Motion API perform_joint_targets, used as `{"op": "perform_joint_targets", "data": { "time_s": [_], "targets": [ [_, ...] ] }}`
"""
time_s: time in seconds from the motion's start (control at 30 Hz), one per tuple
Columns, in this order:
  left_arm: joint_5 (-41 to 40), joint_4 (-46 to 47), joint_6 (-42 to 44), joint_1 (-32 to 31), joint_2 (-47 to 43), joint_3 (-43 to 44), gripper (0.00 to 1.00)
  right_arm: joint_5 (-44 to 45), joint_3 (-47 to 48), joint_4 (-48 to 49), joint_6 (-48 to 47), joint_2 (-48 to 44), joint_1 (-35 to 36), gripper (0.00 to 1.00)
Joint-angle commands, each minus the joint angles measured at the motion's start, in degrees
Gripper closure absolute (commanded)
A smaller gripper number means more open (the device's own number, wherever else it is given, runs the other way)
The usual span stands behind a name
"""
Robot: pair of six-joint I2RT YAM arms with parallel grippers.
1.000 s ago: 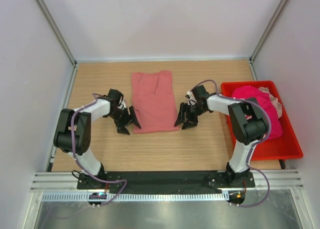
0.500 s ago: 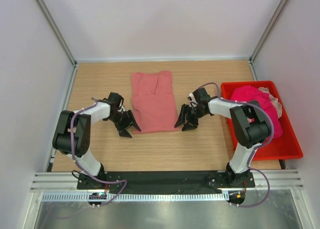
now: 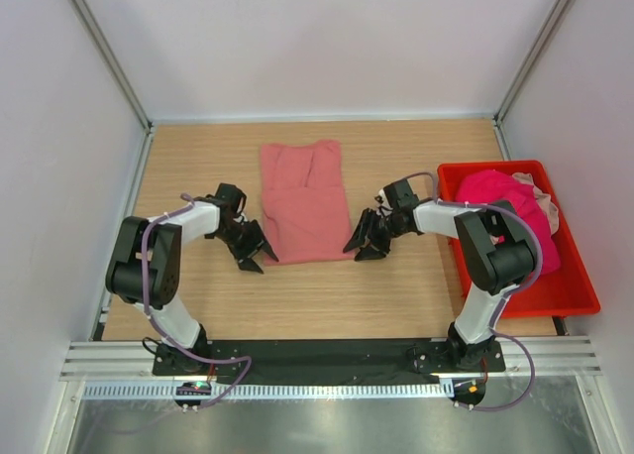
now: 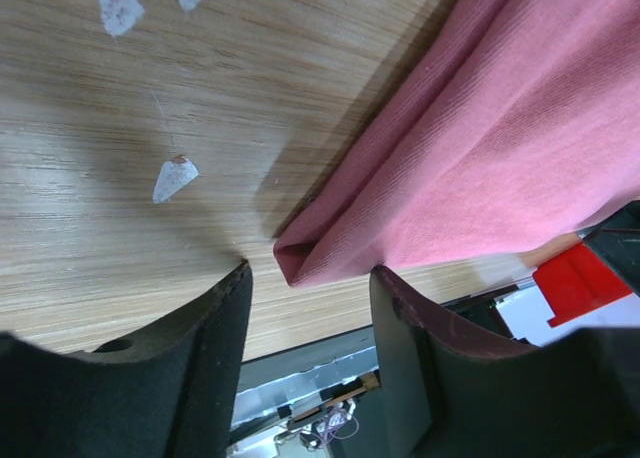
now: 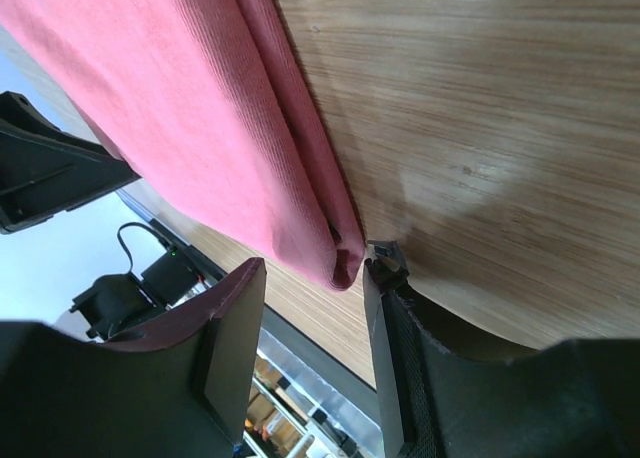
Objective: Fold and stack the t-shirts
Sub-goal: Fold the tshirt
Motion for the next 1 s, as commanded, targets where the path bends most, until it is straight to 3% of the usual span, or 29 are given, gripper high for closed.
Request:
{"op": "perform_joint_targets", "data": {
  "time_s": [0.0, 0.4, 0.5, 0.6, 0.63, 0.67, 0.77, 0.97],
  "targets": [
    [-7.1, 4.1, 0.3, -0.3, 3.3, -0.9, 0.48, 6.9, -2.4, 1.3, 0.9, 2.2, 0.4, 0.49],
    [-8.9, 5.8, 0.7, -0.3, 6.3, 1.1, 0.55, 8.6, -1.9, 2.5, 0.5, 5.2, 0.3, 0.52],
    [-10.4, 5.6, 1.4, -0.3, 7.3, 2.0, 0.61, 9.0, -1.4, 2.4, 0.0, 5.5, 0.3, 0.53],
    [-10.2, 5.2, 2.6, -0.3, 8.7, 2.7, 0.76, 9.5, -0.8, 2.1, -0.9, 6.2, 0.2, 0.63],
    [-10.3, 4.9, 3.0, -0.4, 9.2, 3.1, 0.94, 9.5, -0.7, 2.1, -1.6, 6.5, 0.3, 0.67],
    [-10.7, 4.6, 3.5, -0.4, 9.5, 3.3, 1.0, 9.7, -0.7, 2.2, -1.8, 6.9, 0.2, 0.72],
    [-12.1, 4.1, 5.3, -0.5, 8.7, 2.7, 1.0, 9.8, -0.7, 2.3, -3.5, 7.4, 0.3, 0.97],
    [-12.6, 3.0, 4.9, -3.6, 0.8, -4.1, 1.0, 9.8, -5.0, -0.4, -5.5, 1.3, 1.6, 0.99]
  ]
}}
